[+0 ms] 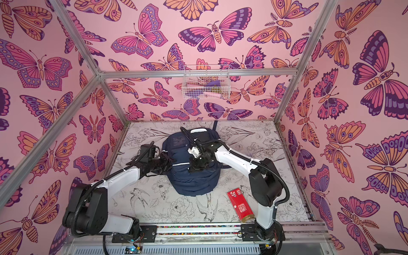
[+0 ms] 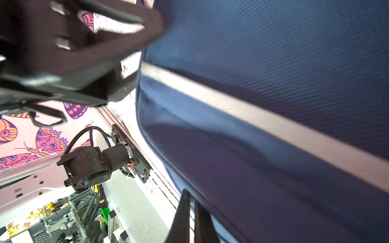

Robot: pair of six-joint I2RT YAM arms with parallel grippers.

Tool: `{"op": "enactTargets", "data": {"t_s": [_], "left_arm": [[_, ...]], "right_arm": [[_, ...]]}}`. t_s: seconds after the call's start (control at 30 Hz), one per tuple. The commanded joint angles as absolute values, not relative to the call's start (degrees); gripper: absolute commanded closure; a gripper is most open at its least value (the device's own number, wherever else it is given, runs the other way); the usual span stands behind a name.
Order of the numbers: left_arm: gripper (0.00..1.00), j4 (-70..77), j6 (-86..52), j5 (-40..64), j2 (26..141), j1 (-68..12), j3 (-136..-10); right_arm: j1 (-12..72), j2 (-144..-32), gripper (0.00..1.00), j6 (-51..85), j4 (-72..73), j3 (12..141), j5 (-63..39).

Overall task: Pack books, pencil case, and school supplies into a backpack
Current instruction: Unzip the student bag at the center of the table.

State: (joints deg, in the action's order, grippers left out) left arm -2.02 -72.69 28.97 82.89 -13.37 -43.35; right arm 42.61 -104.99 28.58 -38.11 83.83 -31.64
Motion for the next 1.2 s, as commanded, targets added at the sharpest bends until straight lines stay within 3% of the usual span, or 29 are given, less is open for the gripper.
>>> {"op": "enactTargets", "data": {"t_s": [0.0,0.17,0.5,0.63,0.67,0.8,0.97,1.1,1.17], "left_arm": [[0.97,5.8,-74.8,31.7,82.7,-13.8,-42.3],[1.0,5.5,-76.9,29.6,78.4,-14.9,-41.6],[1.0,3.1,-78.9,25.1,73.5,-17.5,-39.8],[1.0,2.7,-79.1,24.4,71.0,-17.7,-38.7],[1.0,2.6,-79.1,24.2,70.7,-17.8,-38.1],[1.0,1.7,-78.3,23.4,68.9,-17.1,-36.3],[1.0,-3.3,-72.9,23.2,66.6,-13.8,-37.1],[0.75,-9.4,-66.1,23.9,67.5,-12.3,-41.5],[0.7,-11.7,-63.1,24.4,68.5,-12.3,-43.7]], "right_arm": [[43.9,-105.1,1.0,29.7,-35.9,84.2,-31.5],[46.8,-108.3,1.0,31.4,-35.0,88.7,-31.0],[51.4,-123.9,1.0,32.9,-40.8,113.6,-30.9],[51.4,-124.8,1.0,34.5,-37.9,114.8,-30.5],[51.4,-124.3,0.97,35.0,-37.0,114.2,-30.9],[51.4,-118.4,0.58,34.5,-37.7,108.7,-25.2],[50.6,-104.8,0.38,32.7,-42.5,95.5,-11.7],[49.4,-94.4,0.27,32.6,-47.6,86.8,0.0],[47.9,-90.5,0.25,33.4,-48.4,82.5,5.1]]}}
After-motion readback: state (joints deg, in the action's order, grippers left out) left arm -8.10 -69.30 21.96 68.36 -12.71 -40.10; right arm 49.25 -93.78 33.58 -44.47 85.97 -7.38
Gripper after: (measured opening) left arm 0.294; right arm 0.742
